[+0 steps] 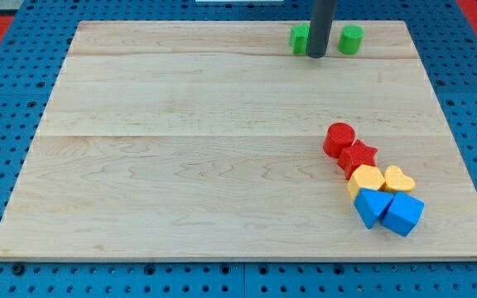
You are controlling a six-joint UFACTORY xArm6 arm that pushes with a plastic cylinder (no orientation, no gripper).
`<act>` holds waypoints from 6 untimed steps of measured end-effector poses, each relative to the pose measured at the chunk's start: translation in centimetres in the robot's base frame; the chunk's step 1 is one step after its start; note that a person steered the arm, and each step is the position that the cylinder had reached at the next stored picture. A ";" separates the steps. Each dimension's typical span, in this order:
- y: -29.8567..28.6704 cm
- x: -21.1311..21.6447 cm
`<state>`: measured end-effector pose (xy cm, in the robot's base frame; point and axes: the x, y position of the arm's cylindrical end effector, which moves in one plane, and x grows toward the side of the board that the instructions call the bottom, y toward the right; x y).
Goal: Slide blue blocks to the left slightly
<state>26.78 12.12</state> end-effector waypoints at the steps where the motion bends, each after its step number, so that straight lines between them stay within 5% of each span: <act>1: 0.0 1.6; 3: 5.9 7.9; 4: 13.2 17.8; 5: 14.6 27.3; 6: 14.5 31.0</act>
